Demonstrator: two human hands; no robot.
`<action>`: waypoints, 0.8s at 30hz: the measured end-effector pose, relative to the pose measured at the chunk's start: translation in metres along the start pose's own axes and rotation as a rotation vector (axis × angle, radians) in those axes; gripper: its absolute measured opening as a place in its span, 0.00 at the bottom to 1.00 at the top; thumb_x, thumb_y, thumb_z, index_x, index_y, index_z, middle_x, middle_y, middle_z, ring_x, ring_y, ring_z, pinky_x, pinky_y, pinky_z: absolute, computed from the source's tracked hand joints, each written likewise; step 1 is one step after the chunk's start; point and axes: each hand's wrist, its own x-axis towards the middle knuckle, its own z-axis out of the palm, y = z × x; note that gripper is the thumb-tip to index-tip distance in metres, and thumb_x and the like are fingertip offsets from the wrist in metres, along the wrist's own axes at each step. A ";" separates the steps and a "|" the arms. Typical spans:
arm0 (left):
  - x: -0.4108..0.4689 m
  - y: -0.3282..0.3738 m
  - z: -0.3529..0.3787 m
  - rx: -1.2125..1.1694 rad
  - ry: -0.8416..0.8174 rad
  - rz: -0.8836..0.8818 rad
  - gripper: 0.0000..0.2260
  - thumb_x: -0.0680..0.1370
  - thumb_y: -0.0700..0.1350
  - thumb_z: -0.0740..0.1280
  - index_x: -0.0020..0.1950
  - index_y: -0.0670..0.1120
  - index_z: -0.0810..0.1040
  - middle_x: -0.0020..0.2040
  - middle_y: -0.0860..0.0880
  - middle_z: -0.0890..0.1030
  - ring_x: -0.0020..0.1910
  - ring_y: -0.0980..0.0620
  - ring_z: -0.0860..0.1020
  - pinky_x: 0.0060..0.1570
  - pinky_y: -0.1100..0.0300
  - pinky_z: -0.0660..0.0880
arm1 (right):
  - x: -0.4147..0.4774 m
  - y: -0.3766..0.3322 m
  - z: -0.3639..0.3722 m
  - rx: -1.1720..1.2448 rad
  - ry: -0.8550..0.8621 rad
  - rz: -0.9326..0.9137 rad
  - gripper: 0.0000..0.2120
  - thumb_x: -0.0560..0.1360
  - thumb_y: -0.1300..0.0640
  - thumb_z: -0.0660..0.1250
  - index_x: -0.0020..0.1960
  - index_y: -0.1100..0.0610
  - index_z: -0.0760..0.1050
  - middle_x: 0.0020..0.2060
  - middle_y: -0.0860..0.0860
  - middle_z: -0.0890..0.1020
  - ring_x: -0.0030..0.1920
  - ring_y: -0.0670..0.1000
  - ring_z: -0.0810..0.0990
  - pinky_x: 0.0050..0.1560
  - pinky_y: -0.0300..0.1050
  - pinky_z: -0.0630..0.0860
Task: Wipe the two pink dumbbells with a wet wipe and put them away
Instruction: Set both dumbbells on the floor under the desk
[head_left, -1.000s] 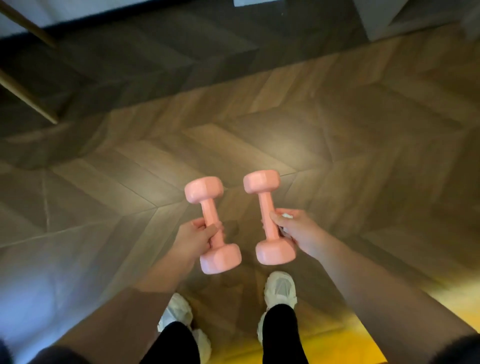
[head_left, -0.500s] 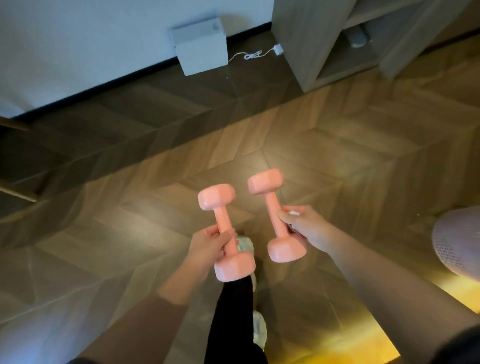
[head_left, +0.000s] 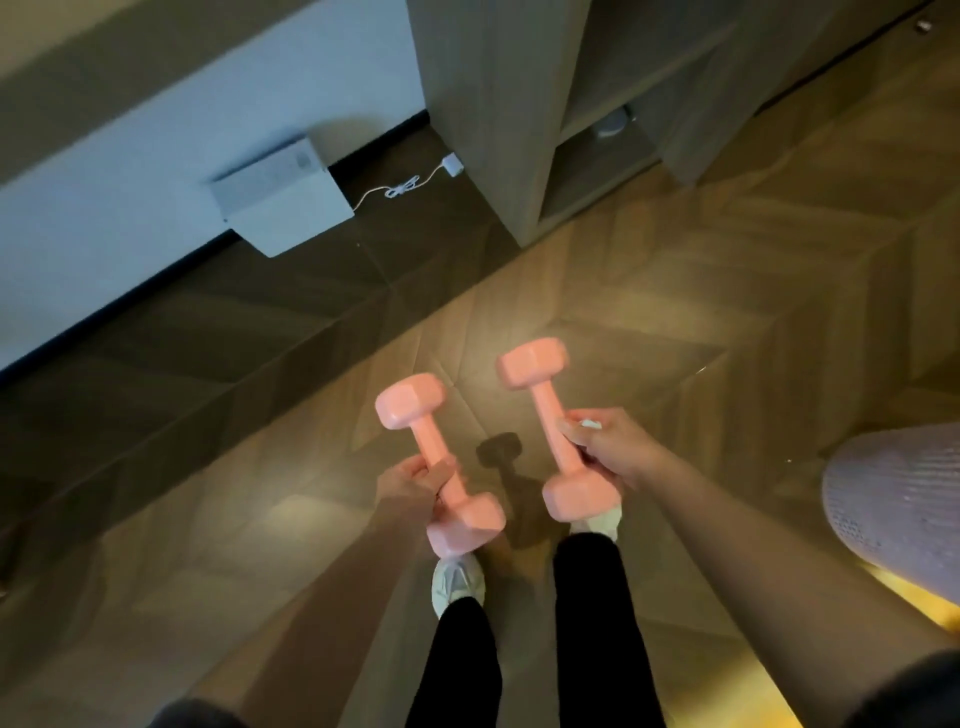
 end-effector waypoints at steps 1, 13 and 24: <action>0.003 0.013 0.010 -0.003 0.000 0.002 0.11 0.77 0.41 0.72 0.58 0.39 0.80 0.51 0.40 0.85 0.49 0.42 0.82 0.54 0.46 0.79 | 0.008 -0.011 -0.011 -0.003 0.003 -0.006 0.13 0.80 0.61 0.66 0.64 0.61 0.76 0.34 0.51 0.79 0.31 0.46 0.76 0.27 0.33 0.73; 0.121 0.118 0.134 -0.090 0.083 -0.023 0.05 0.79 0.43 0.69 0.52 0.43 0.82 0.51 0.42 0.85 0.52 0.44 0.82 0.53 0.47 0.79 | 0.167 -0.118 -0.107 -0.087 -0.124 -0.070 0.09 0.81 0.59 0.64 0.47 0.53 0.81 0.38 0.46 0.86 0.43 0.50 0.83 0.53 0.50 0.80; 0.309 0.145 0.152 -0.139 0.071 0.004 0.06 0.78 0.38 0.69 0.53 0.36 0.81 0.41 0.40 0.83 0.33 0.51 0.82 0.32 0.59 0.79 | 0.355 -0.132 -0.071 -0.265 -0.156 -0.172 0.14 0.82 0.51 0.62 0.66 0.53 0.75 0.54 0.49 0.80 0.51 0.48 0.79 0.50 0.44 0.74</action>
